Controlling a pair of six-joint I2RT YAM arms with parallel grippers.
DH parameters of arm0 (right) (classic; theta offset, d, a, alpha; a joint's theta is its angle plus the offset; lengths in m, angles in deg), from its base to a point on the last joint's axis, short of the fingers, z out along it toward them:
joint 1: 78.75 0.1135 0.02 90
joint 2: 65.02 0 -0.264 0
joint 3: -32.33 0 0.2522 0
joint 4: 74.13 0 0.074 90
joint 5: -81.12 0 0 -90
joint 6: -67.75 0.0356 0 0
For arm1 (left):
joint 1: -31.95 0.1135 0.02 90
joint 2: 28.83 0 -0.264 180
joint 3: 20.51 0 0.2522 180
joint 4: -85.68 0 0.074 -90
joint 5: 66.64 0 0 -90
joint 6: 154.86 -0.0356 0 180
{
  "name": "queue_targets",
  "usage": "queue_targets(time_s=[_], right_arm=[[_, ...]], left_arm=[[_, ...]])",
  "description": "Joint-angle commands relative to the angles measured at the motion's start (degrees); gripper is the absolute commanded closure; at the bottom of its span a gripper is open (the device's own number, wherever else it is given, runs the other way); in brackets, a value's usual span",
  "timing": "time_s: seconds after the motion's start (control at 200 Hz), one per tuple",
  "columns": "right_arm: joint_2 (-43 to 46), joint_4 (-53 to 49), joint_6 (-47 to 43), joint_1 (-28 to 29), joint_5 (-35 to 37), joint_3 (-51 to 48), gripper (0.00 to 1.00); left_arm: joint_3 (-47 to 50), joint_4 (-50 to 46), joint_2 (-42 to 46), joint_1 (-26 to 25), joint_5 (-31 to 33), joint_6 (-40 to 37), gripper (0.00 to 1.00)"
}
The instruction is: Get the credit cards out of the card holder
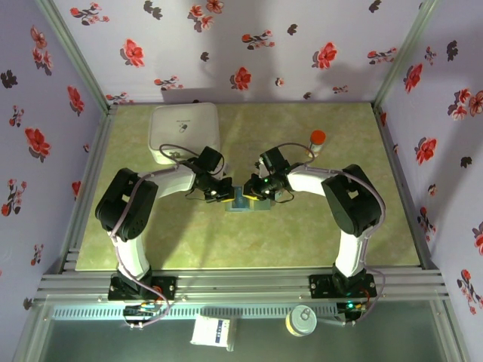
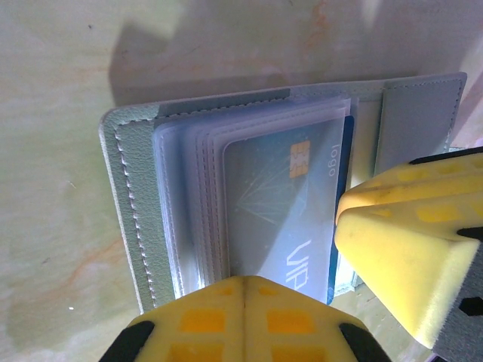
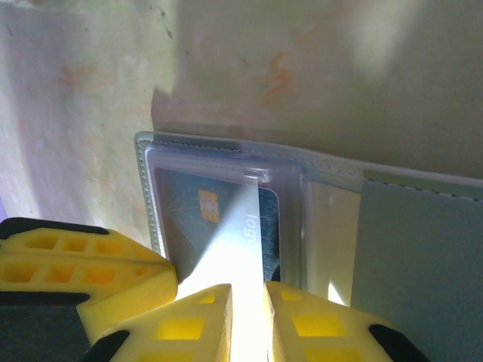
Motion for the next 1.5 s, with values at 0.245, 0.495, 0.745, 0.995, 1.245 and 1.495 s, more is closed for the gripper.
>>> queue_targets(time_s=[0.245,0.495,0.745,0.995,1.245,1.495], right_arm=[[2.35,-5.93,-2.9,-0.39,4.31,0.46,0.78],[5.34,-6.54,-3.45,-0.39,5.79,-0.07,0.76],[6.23,-5.93,-2.59,-0.52,5.96,-1.07,0.75],[4.46,1.36,1.51,-0.49,-0.11,-3.25,0.75],[2.79,2.72,1.65,-0.39,-2.41,-3.47,0.76],[1.2,-0.08,0.31,-0.39,-0.88,-2.45,0.76]], left_arm=[[1.46,0.34,2.63,0.34,-0.87,1.26,0.99],[0.03,-0.36,2.86,0.41,-0.69,1.0,0.99],[-2.15,-1.11,1.2,0.4,-0.95,0.06,0.99],[-3.81,-2.35,-1.32,0.36,-0.75,-1.69,1.0],[-3.47,-4.29,-2.44,0.36,1.65,-3.22,1.0],[-2.76,-4.29,-2.31,0.35,2.01,-3.33,1.0]])
